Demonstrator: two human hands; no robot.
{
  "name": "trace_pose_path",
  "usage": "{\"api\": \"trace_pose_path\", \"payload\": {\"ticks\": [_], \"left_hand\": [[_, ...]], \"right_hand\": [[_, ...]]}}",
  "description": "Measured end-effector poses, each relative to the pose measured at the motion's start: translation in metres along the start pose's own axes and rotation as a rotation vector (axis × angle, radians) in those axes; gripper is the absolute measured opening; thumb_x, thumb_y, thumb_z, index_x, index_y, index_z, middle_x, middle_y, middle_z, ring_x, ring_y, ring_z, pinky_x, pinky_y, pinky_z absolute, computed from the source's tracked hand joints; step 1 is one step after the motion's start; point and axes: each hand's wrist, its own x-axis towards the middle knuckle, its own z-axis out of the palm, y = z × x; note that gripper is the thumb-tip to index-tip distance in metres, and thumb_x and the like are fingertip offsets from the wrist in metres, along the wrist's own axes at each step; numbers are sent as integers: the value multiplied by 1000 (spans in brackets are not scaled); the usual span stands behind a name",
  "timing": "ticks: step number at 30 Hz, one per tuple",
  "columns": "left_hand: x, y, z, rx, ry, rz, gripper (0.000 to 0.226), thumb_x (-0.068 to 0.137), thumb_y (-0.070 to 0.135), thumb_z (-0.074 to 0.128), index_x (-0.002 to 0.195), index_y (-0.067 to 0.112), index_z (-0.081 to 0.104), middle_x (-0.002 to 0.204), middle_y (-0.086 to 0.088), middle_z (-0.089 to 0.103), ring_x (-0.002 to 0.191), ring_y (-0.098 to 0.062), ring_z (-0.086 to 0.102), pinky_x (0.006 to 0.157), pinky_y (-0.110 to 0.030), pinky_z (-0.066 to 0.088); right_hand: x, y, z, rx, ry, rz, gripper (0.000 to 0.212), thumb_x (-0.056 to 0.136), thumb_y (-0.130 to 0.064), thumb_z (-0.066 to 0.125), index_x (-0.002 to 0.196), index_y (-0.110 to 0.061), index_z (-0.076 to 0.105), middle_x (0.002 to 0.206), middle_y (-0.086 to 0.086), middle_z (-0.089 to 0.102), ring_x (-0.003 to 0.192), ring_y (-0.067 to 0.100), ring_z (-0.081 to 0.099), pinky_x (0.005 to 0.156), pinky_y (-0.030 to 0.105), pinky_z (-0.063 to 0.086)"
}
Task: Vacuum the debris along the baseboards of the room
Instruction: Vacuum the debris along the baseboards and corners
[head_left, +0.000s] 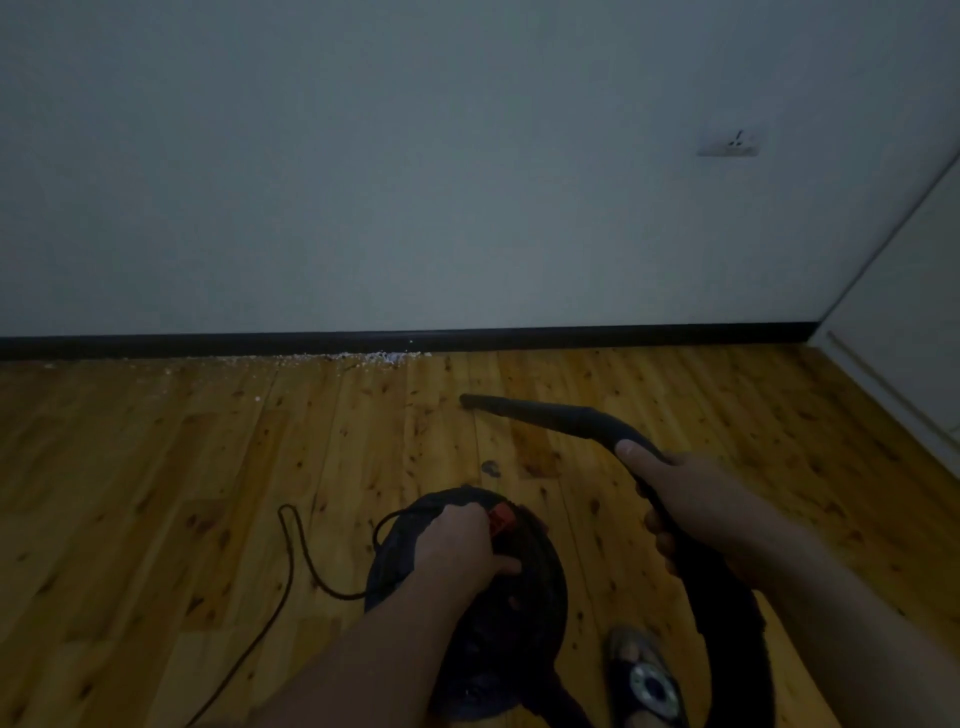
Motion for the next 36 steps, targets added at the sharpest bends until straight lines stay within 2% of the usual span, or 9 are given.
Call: {"api": "trace_pose_path", "payload": {"ticks": [4,8,13,19,24,31,36], "left_hand": [[-7,0,5,6,17,-6,54,78,52,84,114,17,63,96,3,60,85,-15,60,72,-31,52],[-7,-2,8,-2,53,-8,53,76,52,86,112,19,65,99,3,65,87,-15,63,74,-32,56],[-3,-7,5,-13,66,-7,47,76,50,87,106,21,66,90,6,62,82,-14,61,67,-29,49],[8,-24,-9,9,64,-54,54,73,51,88,109,20,64,101,0,67,90,-18,63,70,-32,48],[18,-51,-30,22,34,-76,50,70,51,90,93,20,59,92,2,63,84,-19,60,69,-33,44],[31,-94,-57,82,16,-75,48,70,54,89,85,23,54,86,3,58,91,-23,63,72,-33,43],[41,-121,-68,59,34,-85,50,67,57,89,78,25,53,78,6,57,83,-21,60,72,-35,48]], "right_hand": [[-4,8,4,-21,15,-30,50,101,-54,56,79,-9,60,48,1,52,39,17,49,52,32,46],[7,16,17,19,33,-62,50,99,-55,59,80,-9,61,49,2,55,39,18,51,50,32,48],[26,6,35,48,37,-67,49,99,-56,57,79,-11,64,52,1,56,45,18,54,55,35,49],[42,-15,60,81,20,-91,45,102,-50,55,87,-8,62,58,3,53,46,15,51,45,27,45],[65,-27,79,148,22,-54,50,103,-50,55,72,-10,58,50,2,50,45,17,50,50,29,46],[98,-36,101,281,18,37,49,99,-54,57,88,-7,63,68,9,58,53,21,55,50,31,49],[108,-43,107,345,-32,80,43,100,-52,59,83,-12,60,63,5,53,51,19,51,52,30,48]]}}
